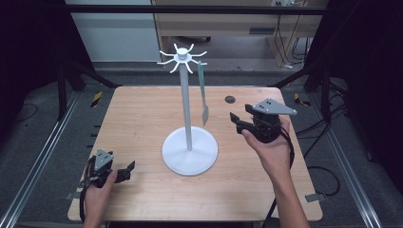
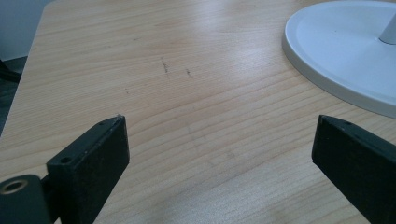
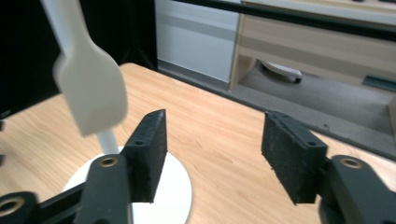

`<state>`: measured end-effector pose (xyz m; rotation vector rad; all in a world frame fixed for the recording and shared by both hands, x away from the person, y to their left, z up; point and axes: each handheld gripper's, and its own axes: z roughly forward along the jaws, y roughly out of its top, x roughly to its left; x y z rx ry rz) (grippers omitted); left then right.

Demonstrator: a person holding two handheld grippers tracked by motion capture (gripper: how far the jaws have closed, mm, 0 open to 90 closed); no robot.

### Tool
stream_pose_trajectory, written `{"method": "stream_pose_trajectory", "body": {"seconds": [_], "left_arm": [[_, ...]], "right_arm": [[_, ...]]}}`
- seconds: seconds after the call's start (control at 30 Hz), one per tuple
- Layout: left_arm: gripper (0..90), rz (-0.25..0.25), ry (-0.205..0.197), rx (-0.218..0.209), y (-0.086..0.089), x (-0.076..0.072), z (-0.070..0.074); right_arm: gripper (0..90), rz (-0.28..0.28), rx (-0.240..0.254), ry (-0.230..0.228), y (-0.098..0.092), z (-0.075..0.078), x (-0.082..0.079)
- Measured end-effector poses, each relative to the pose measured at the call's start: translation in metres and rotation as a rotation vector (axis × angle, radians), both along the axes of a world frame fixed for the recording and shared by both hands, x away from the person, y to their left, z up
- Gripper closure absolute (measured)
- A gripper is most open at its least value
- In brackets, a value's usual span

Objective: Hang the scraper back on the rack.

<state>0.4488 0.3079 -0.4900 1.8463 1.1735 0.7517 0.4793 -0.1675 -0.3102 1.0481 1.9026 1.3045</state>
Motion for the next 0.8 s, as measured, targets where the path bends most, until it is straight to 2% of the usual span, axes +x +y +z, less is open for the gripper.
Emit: {"method": "stream_pose_trajectory", "body": {"seconds": [0.1,0.33,0.57,0.8], "left_arm": [[3.4,0.000,0.002,-0.003,0.000,0.000,0.000],[3.3,-0.003,0.006,0.000,0.001,0.001,-0.001],[3.3,-0.005,0.011,0.003,0.001,0.001,-0.001],[3.3,-0.009,0.016,0.003,0.002,0.002,-0.001]], "right_arm": [[29.7,-0.035,-0.009,0.001,-0.002,-0.018,0.001],[13.8,-0.098,0.000,0.062,-0.010,-0.059,0.003],[8.1,-0.133,0.039,0.115,-0.019,-0.096,0.000],[7.9,-0.193,0.014,0.155,-0.028,-0.134,-0.008]]}}
